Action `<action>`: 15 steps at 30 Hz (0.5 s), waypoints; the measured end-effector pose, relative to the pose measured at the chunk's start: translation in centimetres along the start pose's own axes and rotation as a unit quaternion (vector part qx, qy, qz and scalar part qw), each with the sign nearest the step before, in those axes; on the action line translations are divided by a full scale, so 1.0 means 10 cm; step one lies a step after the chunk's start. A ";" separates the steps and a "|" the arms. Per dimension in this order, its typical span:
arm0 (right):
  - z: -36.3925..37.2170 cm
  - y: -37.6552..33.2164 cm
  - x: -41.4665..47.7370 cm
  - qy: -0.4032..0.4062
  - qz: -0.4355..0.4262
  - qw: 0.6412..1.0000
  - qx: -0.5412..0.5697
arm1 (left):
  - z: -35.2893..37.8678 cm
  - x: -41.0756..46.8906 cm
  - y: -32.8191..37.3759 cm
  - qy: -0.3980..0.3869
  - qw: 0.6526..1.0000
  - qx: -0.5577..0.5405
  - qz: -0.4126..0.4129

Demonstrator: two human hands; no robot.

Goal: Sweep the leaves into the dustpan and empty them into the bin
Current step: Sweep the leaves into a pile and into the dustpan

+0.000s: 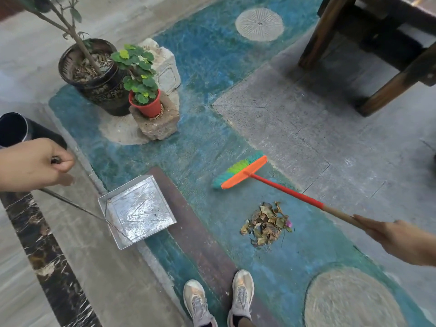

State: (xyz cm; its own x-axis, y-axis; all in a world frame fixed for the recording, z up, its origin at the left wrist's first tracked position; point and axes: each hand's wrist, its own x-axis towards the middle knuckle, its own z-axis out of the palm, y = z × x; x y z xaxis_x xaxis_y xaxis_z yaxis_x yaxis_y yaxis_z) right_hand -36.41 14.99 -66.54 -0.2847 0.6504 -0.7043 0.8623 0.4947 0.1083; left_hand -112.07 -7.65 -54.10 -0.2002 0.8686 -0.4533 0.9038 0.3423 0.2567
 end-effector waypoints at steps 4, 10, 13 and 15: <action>-0.15 -0.86 0.51 0.005 0.027 0.999 0.039 | 0.06 0.29 0.07 0.008 0.998 0.043 -0.054; 0.18 -1.28 0.24 -0.058 0.079 0.990 0.102 | 0.22 0.80 0.65 -0.060 0.997 0.012 0.037; 0.55 -1.31 -0.30 -0.089 0.106 0.979 0.147 | 0.23 1.04 1.02 -0.089 0.988 0.059 0.107; 0.72 -1.37 -0.69 -0.099 0.122 0.973 0.168 | 0.23 1.18 1.27 -0.106 0.984 0.025 0.140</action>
State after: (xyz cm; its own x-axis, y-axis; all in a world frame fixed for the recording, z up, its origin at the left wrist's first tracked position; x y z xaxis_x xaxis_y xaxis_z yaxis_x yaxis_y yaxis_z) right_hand -43.26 -0.47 -68.23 0.0027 0.5839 -0.8118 0.9918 0.1019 0.0766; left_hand -102.11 6.13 -58.15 0.1388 0.8302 -0.5399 0.9305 0.0772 0.3580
